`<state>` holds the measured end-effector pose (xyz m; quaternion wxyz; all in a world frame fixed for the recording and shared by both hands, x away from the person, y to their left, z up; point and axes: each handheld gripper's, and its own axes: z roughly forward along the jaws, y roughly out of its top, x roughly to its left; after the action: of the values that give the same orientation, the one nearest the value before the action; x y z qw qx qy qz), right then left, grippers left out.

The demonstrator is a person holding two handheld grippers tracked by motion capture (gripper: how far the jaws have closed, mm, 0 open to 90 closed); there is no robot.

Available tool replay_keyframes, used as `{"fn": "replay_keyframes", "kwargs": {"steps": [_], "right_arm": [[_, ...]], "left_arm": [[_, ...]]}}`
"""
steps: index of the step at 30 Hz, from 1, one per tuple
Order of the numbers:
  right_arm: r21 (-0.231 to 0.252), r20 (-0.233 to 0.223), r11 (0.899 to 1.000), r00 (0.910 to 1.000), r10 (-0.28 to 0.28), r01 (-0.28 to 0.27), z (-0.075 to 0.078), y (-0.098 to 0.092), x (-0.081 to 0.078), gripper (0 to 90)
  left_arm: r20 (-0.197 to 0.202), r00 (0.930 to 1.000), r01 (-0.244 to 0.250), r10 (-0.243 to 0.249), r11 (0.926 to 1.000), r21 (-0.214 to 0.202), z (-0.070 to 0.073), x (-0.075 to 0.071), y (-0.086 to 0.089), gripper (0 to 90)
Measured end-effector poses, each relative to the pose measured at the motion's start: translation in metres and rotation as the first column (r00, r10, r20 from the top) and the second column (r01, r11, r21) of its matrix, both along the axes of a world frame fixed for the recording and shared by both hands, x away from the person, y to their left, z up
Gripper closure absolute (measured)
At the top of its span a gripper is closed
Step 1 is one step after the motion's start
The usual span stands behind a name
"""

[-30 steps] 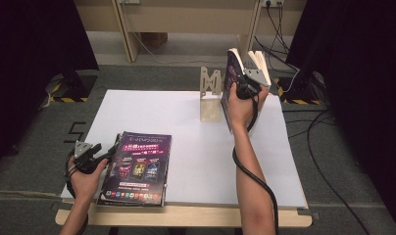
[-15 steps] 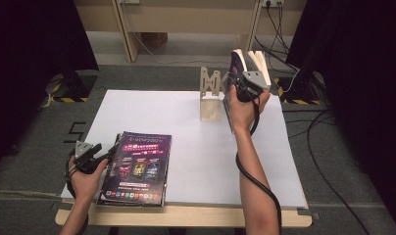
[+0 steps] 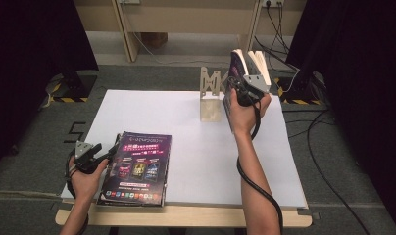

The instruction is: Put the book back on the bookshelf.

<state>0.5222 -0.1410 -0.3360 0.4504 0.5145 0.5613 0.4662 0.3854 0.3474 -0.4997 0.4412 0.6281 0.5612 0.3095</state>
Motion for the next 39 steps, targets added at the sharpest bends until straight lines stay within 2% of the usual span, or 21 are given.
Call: {"fn": "replay_keyframes", "kwargs": {"steps": [22, 32, 39], "right_arm": [[0.049, -0.062, 0.998, 0.9967, 0.052, -0.049, -0.007, -0.008, -0.023, 57.5], [0.042, -0.072, 0.997, 0.9949, 0.071, -0.068, -0.008, -0.01, -0.034, 57.3], [0.055, -0.109, 0.995, 0.99, 0.089, -0.084, -0.012, -0.009, -0.042, 57.3]], "left_arm": [[0.001, 1.0, 0.0, 0.0, 1.0, -0.003, 0.0, 0.0, 0.0, 36.6], [-0.001, 1.0, 0.001, -0.001, 1.0, -0.002, 0.0, 0.001, 0.0, 36.7], [-0.006, 1.0, 0.006, -0.006, 1.0, -0.004, 0.0, 0.001, 0.0, 36.8]]}}
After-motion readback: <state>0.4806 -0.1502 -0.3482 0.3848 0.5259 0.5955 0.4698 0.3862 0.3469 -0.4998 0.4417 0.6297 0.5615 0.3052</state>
